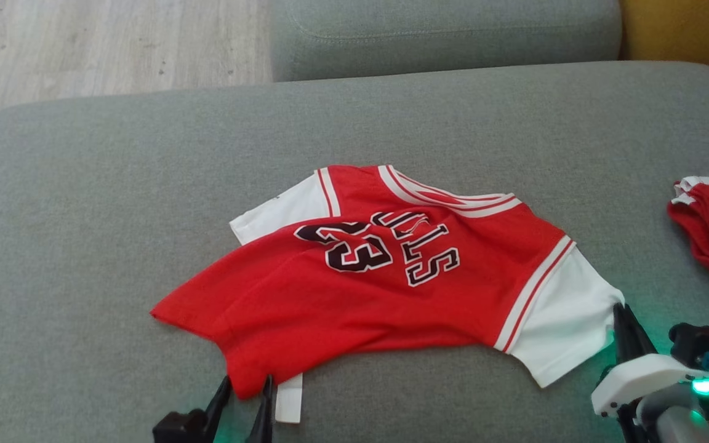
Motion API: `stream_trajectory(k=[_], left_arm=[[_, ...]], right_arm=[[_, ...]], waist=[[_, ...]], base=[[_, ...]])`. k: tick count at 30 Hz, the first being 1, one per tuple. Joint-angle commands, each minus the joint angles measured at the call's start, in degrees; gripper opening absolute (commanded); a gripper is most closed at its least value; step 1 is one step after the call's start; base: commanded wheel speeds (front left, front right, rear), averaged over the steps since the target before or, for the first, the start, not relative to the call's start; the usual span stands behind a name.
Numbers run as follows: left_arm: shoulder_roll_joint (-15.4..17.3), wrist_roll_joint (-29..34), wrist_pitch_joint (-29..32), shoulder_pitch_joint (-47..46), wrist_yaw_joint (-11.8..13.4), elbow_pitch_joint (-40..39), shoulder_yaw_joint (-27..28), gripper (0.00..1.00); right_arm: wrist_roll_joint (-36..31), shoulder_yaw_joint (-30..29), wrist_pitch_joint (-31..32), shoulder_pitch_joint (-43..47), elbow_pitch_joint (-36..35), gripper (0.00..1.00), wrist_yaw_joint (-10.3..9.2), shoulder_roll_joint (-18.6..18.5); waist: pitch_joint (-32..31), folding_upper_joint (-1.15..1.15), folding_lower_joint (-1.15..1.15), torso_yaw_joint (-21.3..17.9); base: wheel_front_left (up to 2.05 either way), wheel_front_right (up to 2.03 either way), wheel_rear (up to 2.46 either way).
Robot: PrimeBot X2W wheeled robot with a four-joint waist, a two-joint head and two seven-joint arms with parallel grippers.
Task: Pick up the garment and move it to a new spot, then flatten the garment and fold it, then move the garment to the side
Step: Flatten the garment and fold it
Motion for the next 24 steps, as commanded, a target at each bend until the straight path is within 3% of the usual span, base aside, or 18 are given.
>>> stream_trajectory(k=[1,2,3,4,5,6,15,19,24], left_arm=[[-0.01,-0.33,-0.38,-2.25,-0.31,-1.04,1.24,1.0],[-0.01,-0.7,-0.38,-2.45,-0.31,-0.98,0.79,1.0],[-0.01,-1.0,-0.38,-2.6,-0.32,-0.9,0.48,0.89],[-0.01,-1.18,-0.38,-2.72,-0.32,-0.87,0.39,0.48],[-0.01,-1.17,-0.38,-2.84,-0.32,-1.14,0.78,0.27],[-0.01,-1.22,-0.38,-2.86,-0.32,-1.58,1.09,0.0],[1.25,2.11,-0.38,-3.78,-0.33,-11.94,5.33,0.0],[6.41,3.14,-0.38,-9.68,-0.33,-19.74,6.11,0.0],[15.68,2.24,-0.38,-21.63,-0.34,-26.03,6.86,0.0]], right_arm=[[0.39,1.62,-0.77,-2.31,-1.72,0.0,-0.05,-0.71],[0.53,1.76,-0.77,-2.38,-1.85,0.0,-0.05,-0.76],[0.74,1.86,-0.77,-2.42,-1.99,0.0,-0.05,-0.75],[0.98,1.95,-0.77,-2.47,-2.14,0.0,-0.05,-0.75],[1.29,2.07,-0.77,-2.57,-2.53,0.0,-0.05,-0.72],[1.8,2.06,-0.77,-2.63,-3.02,0.0,-0.05,-0.6],[9.06,3.54,-0.78,-4.1,-12.12,0.0,-0.05,-0.16],[14.51,4.81,-0.78,-8.21,-18.94,0.0,-0.05,-2.07],[21.48,5.61,0.04,-15.35,-27.13,0.0,-0.05,-6.25]], waist=[[0.18,0.0,-0.01,-0.16],[0.26,0.0,-0.01,-0.25],[0.29,0.0,-0.01,-0.32],[0.33,0.0,-0.01,-0.37],[0.34,0.0,-0.01,-0.38],[0.29,0.0,-0.01,-0.37],[-2.69,0.0,-0.01,-0.01],[-4.55,0.0,-0.01,0.0],[-6.47,0.0,-0.01,0.37]], base=[[0.0,0.0,0.0],[0.0,0.0,0.0],[0.0,0.0,0.0],[0.0,0.0,0.0],[0.0,0.0,0.0],[0.0,0.0,0.0],[0.0,0.0,0.0],[0.0,0.0,0.0],[0.0,0.0,0.0]])
